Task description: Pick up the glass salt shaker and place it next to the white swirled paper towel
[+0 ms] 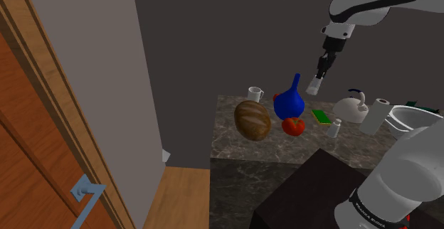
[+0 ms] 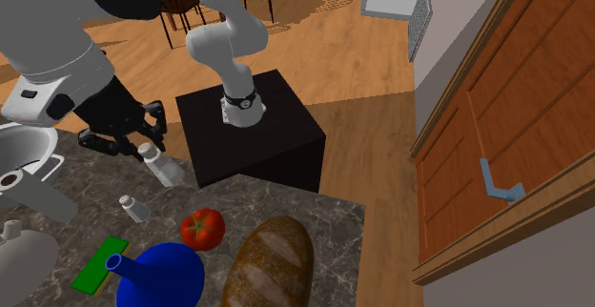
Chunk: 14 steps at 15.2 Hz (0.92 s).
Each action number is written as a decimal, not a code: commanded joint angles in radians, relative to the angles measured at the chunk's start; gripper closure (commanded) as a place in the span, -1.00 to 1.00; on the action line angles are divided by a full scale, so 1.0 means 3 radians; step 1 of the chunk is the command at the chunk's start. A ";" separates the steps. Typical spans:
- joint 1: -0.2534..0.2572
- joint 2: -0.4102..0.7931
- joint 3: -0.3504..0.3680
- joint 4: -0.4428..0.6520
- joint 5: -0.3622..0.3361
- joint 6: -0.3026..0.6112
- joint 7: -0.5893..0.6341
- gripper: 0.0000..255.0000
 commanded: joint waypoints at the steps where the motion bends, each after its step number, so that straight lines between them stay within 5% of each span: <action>1: -0.0042 0.0097 -0.0122 0.0110 0.0005 -0.0019 -0.0182 1.00; 8: -0.0194 0.0617 -0.0581 0.0625 0.0178 -0.0089 -0.0888 1.00; 14: -0.0441 0.1279 -0.0912 0.1235 0.0567 -0.0226 -0.1575 1.00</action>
